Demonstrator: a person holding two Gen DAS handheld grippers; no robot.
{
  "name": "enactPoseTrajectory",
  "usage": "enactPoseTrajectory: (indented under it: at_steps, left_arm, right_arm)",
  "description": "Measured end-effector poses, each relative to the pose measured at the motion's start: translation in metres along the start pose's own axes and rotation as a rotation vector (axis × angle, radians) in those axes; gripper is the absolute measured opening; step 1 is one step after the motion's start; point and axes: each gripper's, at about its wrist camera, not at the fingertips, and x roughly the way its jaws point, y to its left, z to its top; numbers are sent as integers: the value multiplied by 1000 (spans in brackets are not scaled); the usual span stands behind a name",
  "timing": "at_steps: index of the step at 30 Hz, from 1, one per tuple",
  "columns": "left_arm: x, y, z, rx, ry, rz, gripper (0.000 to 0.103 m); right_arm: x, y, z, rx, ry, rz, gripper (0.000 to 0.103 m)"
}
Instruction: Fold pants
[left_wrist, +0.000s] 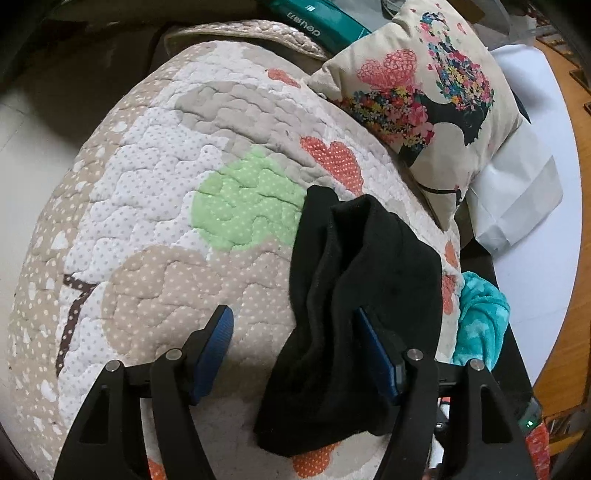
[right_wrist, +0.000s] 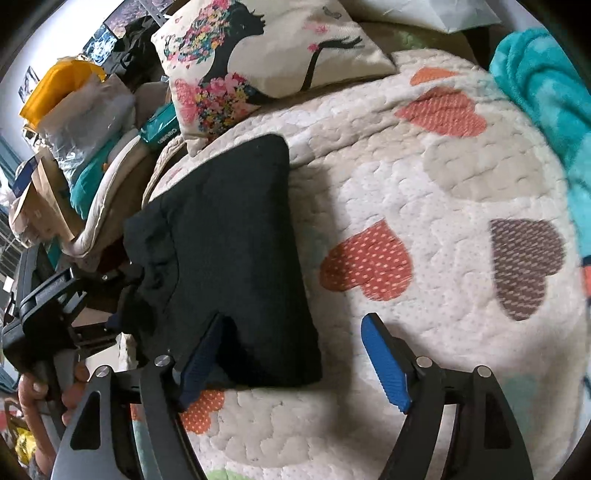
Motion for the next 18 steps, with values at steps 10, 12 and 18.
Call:
enactPoseTrajectory:
  at_steps: [10,12,18]
  left_arm:
    - [-68,-30,-44,172,-185,203,68]
    - [-92,-48,-71,251,-310,292,68]
    - [-155,-72,-142,356,-638,366,97]
  right_arm:
    - [-66,27,-36,-232,-88,-113,81]
    - [-69,32,-48,-245,-97,-119,81]
    - [-81,38,-62,-251,-142,-138,81]
